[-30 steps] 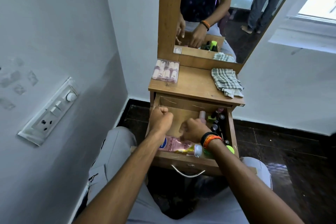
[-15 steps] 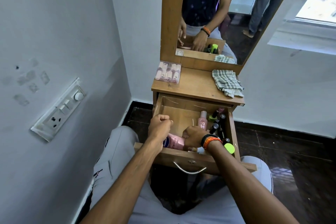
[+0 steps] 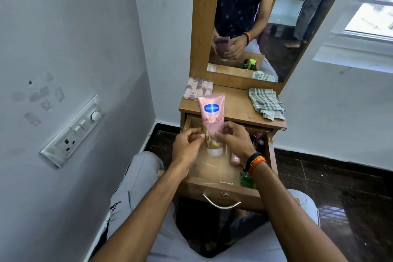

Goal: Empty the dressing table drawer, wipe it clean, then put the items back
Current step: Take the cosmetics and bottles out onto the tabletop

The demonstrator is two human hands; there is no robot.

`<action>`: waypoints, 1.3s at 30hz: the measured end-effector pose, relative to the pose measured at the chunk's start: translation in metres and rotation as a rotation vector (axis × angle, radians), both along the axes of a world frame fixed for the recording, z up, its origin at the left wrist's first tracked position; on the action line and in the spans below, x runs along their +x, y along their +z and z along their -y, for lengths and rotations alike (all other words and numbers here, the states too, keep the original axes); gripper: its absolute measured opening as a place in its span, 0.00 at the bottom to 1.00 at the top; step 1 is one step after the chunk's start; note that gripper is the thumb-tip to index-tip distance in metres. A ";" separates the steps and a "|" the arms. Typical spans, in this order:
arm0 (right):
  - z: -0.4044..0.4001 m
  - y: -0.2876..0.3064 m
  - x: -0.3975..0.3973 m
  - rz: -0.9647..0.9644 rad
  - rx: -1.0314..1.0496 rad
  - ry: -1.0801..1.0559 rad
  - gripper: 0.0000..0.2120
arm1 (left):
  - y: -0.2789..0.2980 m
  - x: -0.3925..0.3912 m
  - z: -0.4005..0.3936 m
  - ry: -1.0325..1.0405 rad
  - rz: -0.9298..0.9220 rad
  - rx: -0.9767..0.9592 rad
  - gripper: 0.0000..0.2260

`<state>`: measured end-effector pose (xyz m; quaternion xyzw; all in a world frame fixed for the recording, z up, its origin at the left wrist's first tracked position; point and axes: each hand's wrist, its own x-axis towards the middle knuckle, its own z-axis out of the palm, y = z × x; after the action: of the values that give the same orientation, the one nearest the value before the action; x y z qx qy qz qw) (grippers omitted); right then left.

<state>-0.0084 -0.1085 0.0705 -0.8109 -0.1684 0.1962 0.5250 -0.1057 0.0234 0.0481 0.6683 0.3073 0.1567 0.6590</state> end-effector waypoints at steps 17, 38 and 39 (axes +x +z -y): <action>-0.115 0.032 0.041 0.218 0.179 -0.143 0.20 | 0.055 0.061 -0.087 0.011 0.048 0.279 0.14; -0.131 0.017 0.049 0.278 0.180 -0.135 0.26 | 0.043 0.071 -0.095 0.020 0.043 0.257 0.20; -0.131 0.016 0.049 0.279 0.182 -0.134 0.26 | 0.043 0.071 -0.094 0.016 0.043 0.259 0.20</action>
<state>0.0406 0.0220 0.0861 -0.7888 -0.2023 0.0304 0.5795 -0.0349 0.1178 0.0911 0.7418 0.2756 0.2146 0.5725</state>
